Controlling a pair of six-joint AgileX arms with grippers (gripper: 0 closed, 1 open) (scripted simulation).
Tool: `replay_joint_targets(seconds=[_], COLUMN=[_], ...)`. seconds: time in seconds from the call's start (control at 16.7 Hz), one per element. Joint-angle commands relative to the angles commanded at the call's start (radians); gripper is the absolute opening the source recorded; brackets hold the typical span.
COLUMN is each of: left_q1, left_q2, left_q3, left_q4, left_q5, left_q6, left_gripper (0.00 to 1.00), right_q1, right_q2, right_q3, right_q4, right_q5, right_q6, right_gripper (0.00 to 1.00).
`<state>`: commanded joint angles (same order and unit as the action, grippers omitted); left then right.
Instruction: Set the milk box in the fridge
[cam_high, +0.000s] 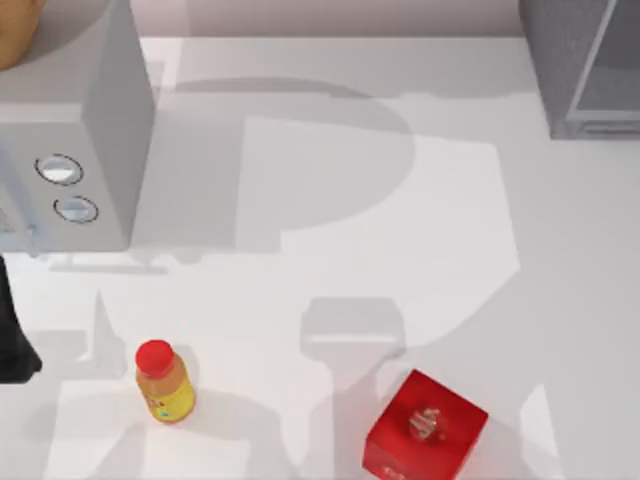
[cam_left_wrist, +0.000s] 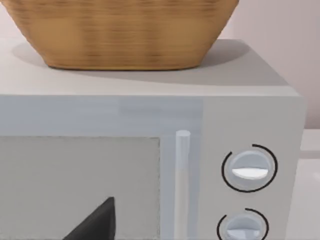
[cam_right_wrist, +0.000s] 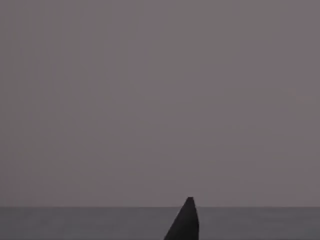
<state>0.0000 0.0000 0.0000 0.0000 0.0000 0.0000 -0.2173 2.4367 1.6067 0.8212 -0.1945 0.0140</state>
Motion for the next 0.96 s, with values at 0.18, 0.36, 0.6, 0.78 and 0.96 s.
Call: replay_joint_targets(seconds=[0.18, 0.36, 0.6, 0.78, 0.96], left_q1=[0.000, 0.000, 0.000, 0.000, 0.000], left_q2=[0.000, 0.000, 0.000, 0.000, 0.000], left_q3=[0.000, 0.000, 0.000, 0.000, 0.000], left_q4=[0.000, 0.000, 0.000, 0.000, 0.000], left_q5=[0.000, 0.000, 0.000, 0.000, 0.000], left_q6=[0.000, 0.000, 0.000, 0.000, 0.000], left_gripper=[1.00, 1.00, 1.00, 1.00, 1.00], right_q1=[0.000, 0.000, 0.000, 0.000, 0.000], right_q2=[0.000, 0.000, 0.000, 0.000, 0.000], right_q3=[0.000, 0.000, 0.000, 0.000, 0.000], right_q4=[0.000, 0.000, 0.000, 0.000, 0.000], right_q5=[0.000, 0.000, 0.000, 0.000, 0.000], right_q6=[0.000, 0.000, 0.000, 0.000, 0.000], right_gripper=[0.45, 0.68, 0.98, 1.00, 1.00])
